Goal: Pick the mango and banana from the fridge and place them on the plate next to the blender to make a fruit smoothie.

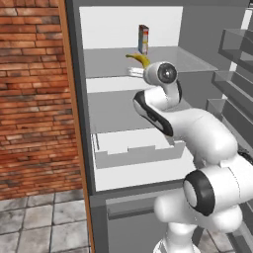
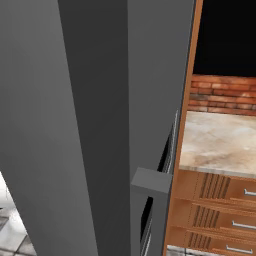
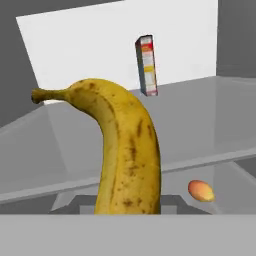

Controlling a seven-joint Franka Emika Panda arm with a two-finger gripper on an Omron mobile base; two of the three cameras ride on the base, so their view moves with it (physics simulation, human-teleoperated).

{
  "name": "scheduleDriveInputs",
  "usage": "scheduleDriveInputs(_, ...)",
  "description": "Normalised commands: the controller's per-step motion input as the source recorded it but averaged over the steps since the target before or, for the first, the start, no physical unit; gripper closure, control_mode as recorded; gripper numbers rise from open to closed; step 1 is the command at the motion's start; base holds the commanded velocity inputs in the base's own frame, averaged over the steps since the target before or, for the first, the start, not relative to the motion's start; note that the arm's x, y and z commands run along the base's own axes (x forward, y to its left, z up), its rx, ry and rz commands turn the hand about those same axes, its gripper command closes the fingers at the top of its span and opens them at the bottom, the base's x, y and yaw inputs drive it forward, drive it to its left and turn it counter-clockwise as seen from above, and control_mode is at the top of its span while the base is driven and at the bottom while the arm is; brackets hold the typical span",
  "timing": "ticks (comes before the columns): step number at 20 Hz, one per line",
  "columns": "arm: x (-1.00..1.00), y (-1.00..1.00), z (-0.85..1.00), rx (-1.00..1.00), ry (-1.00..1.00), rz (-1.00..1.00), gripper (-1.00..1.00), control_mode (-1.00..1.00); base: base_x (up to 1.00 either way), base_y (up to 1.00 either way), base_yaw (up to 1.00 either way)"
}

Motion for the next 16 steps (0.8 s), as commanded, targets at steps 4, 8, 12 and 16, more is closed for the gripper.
scheduleDriveInputs(4,-1.0,0.0,0.99,0.11,0.12,-0.14,1.0,-1.0,0.0,0.0,0.0)
scheduleDriveInputs(8,-1.0,0.0,0.75,0.08,0.22,-0.13,1.0,-1.0,0.0,0.0,0.0)
scheduleDriveInputs(12,-1.0,0.01,0.08,0.01,0.33,-0.03,1.0,-1.0,0.0,0.0,0.0)
scheduleDriveInputs(16,-1.0,0.0,-0.28,0.01,0.22,0.0,1.0,-1.0,0.0,0.0,0.0)
